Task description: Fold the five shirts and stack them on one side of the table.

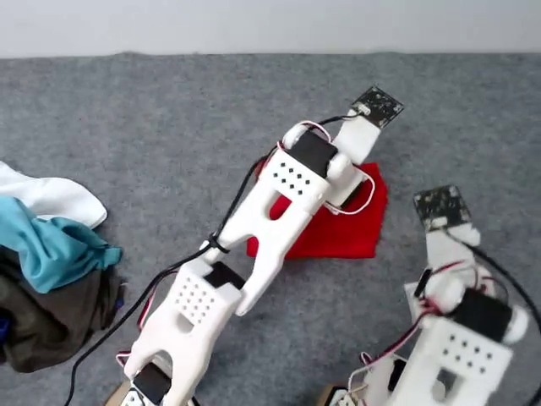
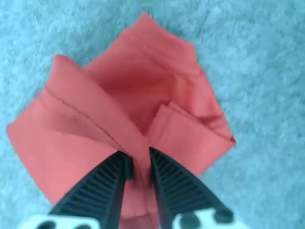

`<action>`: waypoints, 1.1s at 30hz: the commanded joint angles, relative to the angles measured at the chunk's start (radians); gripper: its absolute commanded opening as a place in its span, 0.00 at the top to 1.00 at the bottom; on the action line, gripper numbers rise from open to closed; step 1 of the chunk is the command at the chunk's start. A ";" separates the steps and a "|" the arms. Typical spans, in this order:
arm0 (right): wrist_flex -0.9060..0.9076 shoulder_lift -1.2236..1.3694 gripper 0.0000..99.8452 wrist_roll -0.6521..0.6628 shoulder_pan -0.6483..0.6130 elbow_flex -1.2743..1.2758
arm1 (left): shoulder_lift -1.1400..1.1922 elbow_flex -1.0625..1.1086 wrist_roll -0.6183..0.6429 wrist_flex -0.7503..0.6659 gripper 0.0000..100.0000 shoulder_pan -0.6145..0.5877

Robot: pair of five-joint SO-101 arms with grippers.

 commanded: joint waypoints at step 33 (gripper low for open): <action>-0.087 -0.105 0.99 0.003 0.053 0.094 | 0.164 -0.473 -0.100 0.072 0.99 -0.233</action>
